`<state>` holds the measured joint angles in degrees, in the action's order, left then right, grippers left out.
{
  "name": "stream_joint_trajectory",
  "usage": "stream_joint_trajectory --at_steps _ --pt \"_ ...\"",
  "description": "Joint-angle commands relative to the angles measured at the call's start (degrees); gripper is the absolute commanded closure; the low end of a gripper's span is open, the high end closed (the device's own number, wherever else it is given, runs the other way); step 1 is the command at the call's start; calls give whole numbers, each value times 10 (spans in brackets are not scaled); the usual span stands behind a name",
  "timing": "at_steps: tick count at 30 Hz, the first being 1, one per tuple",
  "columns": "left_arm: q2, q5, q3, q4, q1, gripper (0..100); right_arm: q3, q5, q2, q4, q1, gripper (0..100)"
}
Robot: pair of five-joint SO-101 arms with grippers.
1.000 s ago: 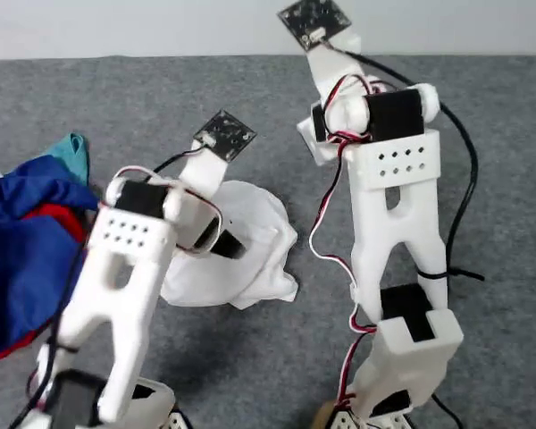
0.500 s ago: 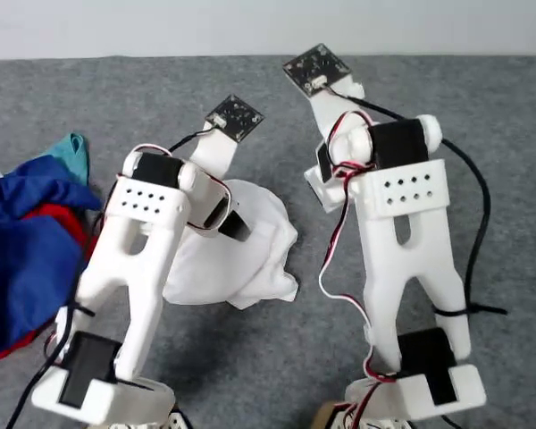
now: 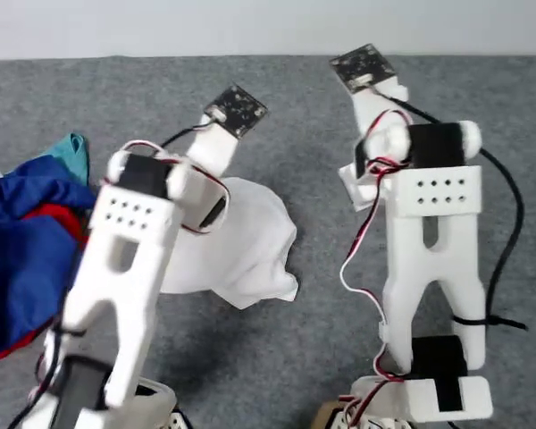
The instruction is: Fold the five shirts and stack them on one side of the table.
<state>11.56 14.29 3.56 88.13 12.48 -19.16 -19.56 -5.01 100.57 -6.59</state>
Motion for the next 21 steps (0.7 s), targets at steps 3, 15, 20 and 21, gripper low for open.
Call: stream_joint_trajectory --at_steps 3,15,20,21 --pt "119 4 -68 55 -18 995 -3 5 -28 23 20 812" --pt "291 9 -84 60 -309 995 -3 5 -27 23 -45 812" --pt "309 37 -84 59 -436 995 -3 5 -22 23 -87 812" --pt "309 38 -83 59 -461 995 -3 5 -22 23 -100 812"
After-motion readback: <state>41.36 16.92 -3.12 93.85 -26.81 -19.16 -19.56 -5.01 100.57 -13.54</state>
